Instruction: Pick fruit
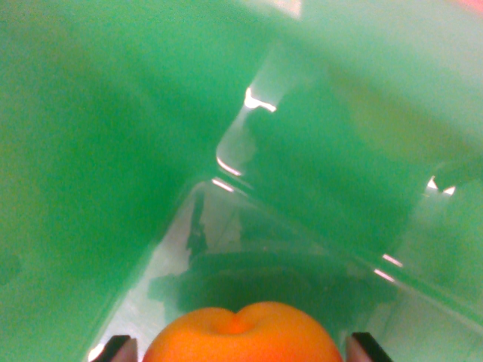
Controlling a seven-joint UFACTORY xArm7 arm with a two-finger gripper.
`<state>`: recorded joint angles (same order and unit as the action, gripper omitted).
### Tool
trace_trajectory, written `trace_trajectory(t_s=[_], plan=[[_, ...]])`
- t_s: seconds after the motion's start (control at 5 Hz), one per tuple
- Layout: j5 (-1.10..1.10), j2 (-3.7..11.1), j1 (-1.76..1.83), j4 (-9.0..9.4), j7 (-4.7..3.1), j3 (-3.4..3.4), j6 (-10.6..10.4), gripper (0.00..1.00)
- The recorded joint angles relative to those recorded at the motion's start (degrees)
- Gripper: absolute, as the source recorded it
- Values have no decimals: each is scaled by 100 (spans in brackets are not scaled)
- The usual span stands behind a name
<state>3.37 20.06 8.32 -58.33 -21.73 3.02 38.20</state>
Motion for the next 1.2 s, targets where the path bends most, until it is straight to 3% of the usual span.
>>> trace_trajectory(t_s=[0.6,0.8,1.0,1.2], plan=[[-3,-122,-4,-174,13,1,295,100],[-3,-122,-4,-174,13,1,295,100],[-5,-201,-6,-286,21,1,486,100],[-5,-201,-6,-286,21,1,486,100]])
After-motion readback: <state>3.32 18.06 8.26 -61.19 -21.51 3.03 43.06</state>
